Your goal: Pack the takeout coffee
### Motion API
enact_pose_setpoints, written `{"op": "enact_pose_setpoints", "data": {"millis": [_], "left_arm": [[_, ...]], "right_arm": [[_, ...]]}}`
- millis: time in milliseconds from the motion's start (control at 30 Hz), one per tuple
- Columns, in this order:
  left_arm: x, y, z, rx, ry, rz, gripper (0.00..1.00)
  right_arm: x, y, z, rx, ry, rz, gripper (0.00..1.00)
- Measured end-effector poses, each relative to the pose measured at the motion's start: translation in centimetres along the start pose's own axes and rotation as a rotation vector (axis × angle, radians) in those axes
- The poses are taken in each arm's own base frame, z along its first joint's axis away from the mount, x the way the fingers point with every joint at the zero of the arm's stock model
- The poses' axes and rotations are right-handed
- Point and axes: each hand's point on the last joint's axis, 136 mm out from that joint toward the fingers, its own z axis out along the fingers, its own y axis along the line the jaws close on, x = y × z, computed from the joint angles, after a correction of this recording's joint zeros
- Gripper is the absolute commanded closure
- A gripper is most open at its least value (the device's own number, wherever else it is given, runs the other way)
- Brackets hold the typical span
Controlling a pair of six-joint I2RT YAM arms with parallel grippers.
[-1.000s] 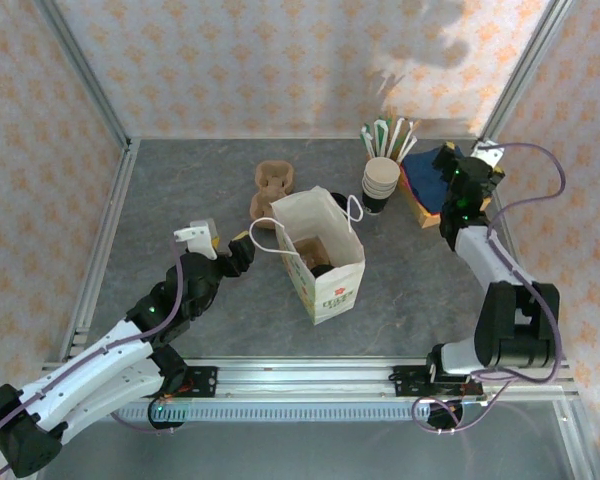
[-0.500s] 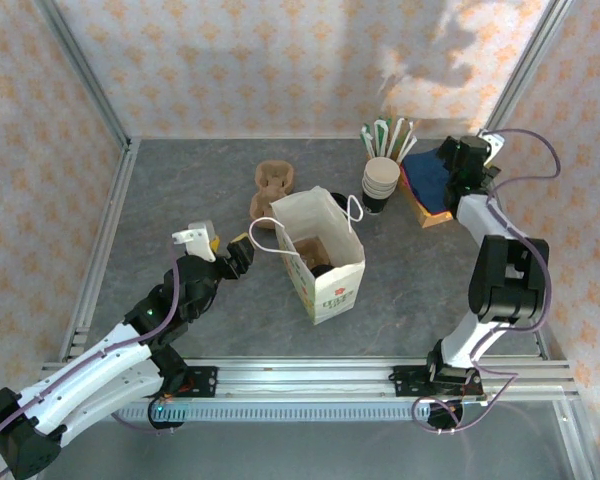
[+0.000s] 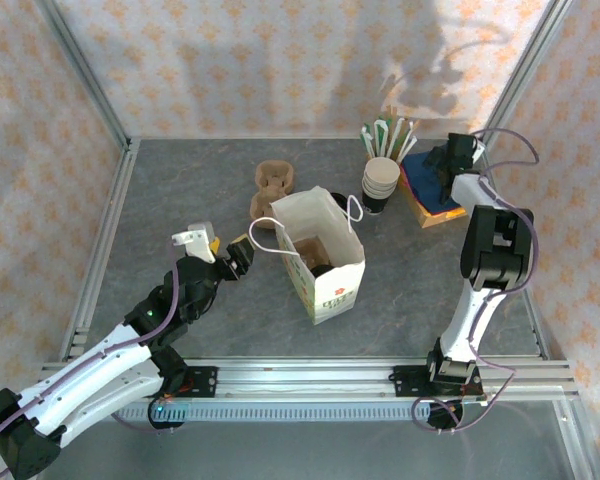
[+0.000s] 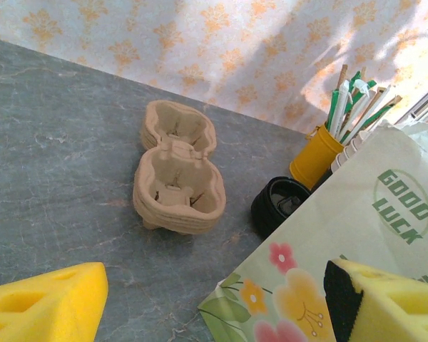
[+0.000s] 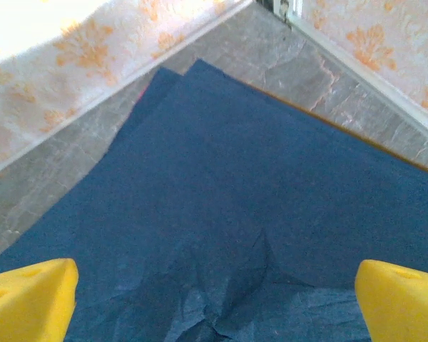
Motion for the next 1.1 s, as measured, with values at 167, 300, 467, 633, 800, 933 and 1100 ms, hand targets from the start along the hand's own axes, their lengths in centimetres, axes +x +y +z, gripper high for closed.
{"op": "enact_pose_setpoints", "data": {"millis": [167,300,467,633,800,933,1100], "left_arm": [[0.2,0.0,0.0,0.001,0.004,-0.007,0.19],[0.2,0.1,0.0,0.0,0.005,-0.013,0.19],[0.2,0.0,0.0,0.003,0.007,-0.014,0.19],[0.3,-0.1,0.0,0.01,0.011,-0.014,0.19],[0.3,-0.2,0.0,0.013,0.013,-0.014,0.19],[0.3,-0.2,0.0,0.013,0.011,-0.015,0.19],[0.0,-0.2,-0.2,0.019,0.003,-0.019,0.19]], "right_arm": [[1.2,-0.6,0.4,0.012,0.047,0.005,0.06],[2.0,-0.8,1.1,0.012,0.077,0.009,0.09],[3.3,-1.2,2.0,0.021,0.115,0.01,0.13],[3.5,-1.2,2.2,0.021,0.123,0.011,0.17],[3.6,-1.3,2.2,0.014,0.132,0.021,0.28],[3.5,-1.2,2.2,0.008,0.141,0.024,0.35],[3.5,-0.9,2.1,-0.009,0.149,0.026,0.41]]}}
